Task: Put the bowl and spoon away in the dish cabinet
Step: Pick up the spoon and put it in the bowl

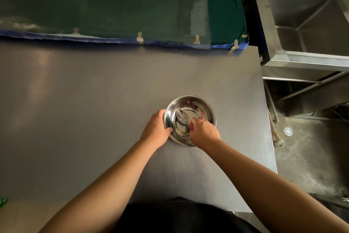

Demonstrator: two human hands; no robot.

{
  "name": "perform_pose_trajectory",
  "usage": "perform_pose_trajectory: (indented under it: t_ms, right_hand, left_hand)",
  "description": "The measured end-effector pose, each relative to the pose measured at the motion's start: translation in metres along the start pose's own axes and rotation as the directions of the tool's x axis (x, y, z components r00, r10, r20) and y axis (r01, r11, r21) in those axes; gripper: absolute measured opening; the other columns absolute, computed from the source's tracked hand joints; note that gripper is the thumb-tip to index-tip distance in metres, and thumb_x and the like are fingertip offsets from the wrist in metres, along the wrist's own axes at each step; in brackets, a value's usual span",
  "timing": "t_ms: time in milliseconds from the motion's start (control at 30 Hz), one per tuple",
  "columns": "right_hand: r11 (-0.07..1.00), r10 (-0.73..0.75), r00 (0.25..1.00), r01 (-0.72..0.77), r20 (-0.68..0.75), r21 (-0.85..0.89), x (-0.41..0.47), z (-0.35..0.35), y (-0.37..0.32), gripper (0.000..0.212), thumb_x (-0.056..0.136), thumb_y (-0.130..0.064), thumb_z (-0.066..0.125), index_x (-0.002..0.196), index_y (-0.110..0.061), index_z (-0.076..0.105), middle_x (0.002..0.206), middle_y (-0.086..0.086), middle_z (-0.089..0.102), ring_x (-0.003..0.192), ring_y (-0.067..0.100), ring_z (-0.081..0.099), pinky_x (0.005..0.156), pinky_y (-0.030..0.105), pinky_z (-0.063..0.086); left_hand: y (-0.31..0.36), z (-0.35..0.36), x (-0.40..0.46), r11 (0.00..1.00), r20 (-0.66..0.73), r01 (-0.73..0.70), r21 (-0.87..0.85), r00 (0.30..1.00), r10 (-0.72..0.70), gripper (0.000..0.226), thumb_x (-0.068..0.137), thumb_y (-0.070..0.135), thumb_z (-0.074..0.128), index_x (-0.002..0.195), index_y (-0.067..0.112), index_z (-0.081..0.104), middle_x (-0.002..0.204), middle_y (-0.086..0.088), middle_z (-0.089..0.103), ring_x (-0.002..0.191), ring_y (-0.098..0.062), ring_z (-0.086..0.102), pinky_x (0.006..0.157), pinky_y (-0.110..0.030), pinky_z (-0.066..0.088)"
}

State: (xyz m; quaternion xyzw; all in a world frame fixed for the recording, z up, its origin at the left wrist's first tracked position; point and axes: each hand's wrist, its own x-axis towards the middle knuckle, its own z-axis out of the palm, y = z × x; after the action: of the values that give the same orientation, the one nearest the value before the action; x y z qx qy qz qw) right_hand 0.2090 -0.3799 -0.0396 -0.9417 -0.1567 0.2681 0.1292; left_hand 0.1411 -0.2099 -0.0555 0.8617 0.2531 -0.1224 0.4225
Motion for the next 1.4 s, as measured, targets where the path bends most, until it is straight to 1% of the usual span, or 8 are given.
perform_pose_trajectory:
  t_ms: [167, 333, 567, 767, 900, 1000, 1233, 1400]
  right_hand:
    - [0.998, 0.006, 0.995, 0.000, -0.095, 0.060, 0.002, -0.014, 0.009, 0.014, 0.094, -0.026, 0.058, 0.101, -0.016, 0.065, 0.100, 0.007, 0.067, 0.077, 0.025, 0.056, 0.065, 0.032, 0.047]
    - [0.989, 0.068, 0.983, -0.044, -0.170, 0.143, 0.006, -0.035, 0.026, 0.028, 0.093, -0.023, 0.060, 0.120, -0.017, 0.062, 0.117, 0.009, 0.062, 0.112, 0.030, 0.055, 0.087, 0.039, 0.050]
    - [0.968, 0.197, 0.971, -0.171, -0.136, 0.182, 0.004, -0.040, 0.049, 0.048, 0.093, -0.011, 0.057, 0.141, -0.017, 0.051, 0.138, 0.012, 0.053, 0.125, 0.031, 0.052, 0.097, 0.043, 0.050]
    - [0.872, 0.321, 0.947, -0.285, -0.025, 0.397, 0.001, -0.031, 0.054, 0.047, 0.092, -0.014, 0.059, 0.139, -0.013, 0.055, 0.127, 0.009, 0.065, 0.103, 0.029, 0.065, 0.076, 0.032, 0.055]
    - [0.750, 0.393, 0.915, -0.374, 0.087, 0.546, -0.001, -0.030, 0.050, 0.040, 0.084, -0.007, 0.063, 0.124, -0.009, 0.064, 0.104, 0.010, 0.074, 0.087, 0.032, 0.073, 0.076, 0.047, 0.063]
    - [0.679, 0.403, 0.906, -0.393, 0.133, 0.620, -0.011, -0.030, 0.047, 0.042, 0.079, -0.001, 0.067, 0.120, -0.007, 0.065, 0.092, 0.012, 0.074, 0.078, 0.031, 0.074, 0.072, 0.048, 0.064]
    - [0.596, 0.434, 0.894, -0.378, 0.112, 0.708, -0.050, -0.029, 0.032, 0.041, 0.078, 0.003, 0.067, 0.118, -0.006, 0.066, 0.086, 0.008, 0.074, 0.070, 0.023, 0.073, 0.064, 0.037, 0.065]
    - [0.512, 0.473, 0.880, -0.314, 0.043, 0.800, -0.089, -0.035, 0.018, 0.033, 0.081, 0.004, 0.069, 0.112, -0.007, 0.070, 0.071, 0.001, 0.073, 0.051, 0.010, 0.070, 0.050, 0.025, 0.058]
  left_hand:
    - [-0.002, -0.005, 0.001, 1.000, 0.003, 0.003, 0.013, 1.000, -0.003, 0.058, 0.085, 0.029, 0.075, 0.137, 0.027, 0.048, 0.128, -0.003, 0.054, 0.105, -0.022, 0.062, 0.090, -0.034, 0.050]
    - [0.000, -0.008, 0.011, 1.000, -0.017, 0.022, 0.000, 1.000, -0.022, 0.048, 0.085, 0.035, 0.073, 0.129, 0.025, 0.056, 0.125, -0.001, 0.055, 0.102, -0.017, 0.058, 0.083, -0.026, 0.040]
    - [0.008, -0.009, 0.022, 0.998, 0.001, 0.067, 0.000, 0.998, -0.067, 0.071, 0.088, 0.032, 0.071, 0.152, 0.023, 0.040, 0.143, -0.006, 0.050, 0.124, -0.023, 0.055, 0.100, -0.030, 0.039]
    - [0.006, -0.006, 0.025, 0.994, 0.026, 0.106, -0.032, 0.994, -0.106, 0.060, 0.092, 0.007, 0.059, 0.147, 0.027, 0.046, 0.137, -0.006, 0.057, 0.122, -0.025, 0.056, 0.095, -0.028, 0.041]
    - [0.004, -0.008, 0.025, 0.989, 0.039, 0.117, -0.086, 0.993, -0.114, 0.058, 0.092, 0.004, 0.059, 0.144, 0.028, 0.051, 0.128, -0.004, 0.062, 0.105, -0.023, 0.062, 0.084, -0.028, 0.046]
    - [0.001, -0.013, 0.020, 0.987, 0.056, 0.116, -0.110, 0.992, -0.110, 0.059, 0.090, 0.002, 0.058, 0.143, 0.028, 0.053, 0.122, -0.004, 0.063, 0.099, -0.024, 0.064, 0.086, -0.036, 0.054]
    - [-0.001, -0.034, 0.001, 0.986, 0.081, 0.059, -0.158, 0.996, -0.047, 0.059, 0.087, 0.004, 0.061, 0.140, 0.030, 0.056, 0.098, 0.020, 0.056, 0.088, -0.021, 0.066, 0.084, -0.038, 0.057]
    - [0.009, -0.057, -0.015, 0.955, 0.148, 0.029, -0.294, 0.989, 0.016, 0.055, 0.086, 0.000, 0.064, 0.134, 0.027, 0.061, 0.104, 0.003, 0.062, 0.092, -0.028, 0.071, 0.079, -0.046, 0.062]
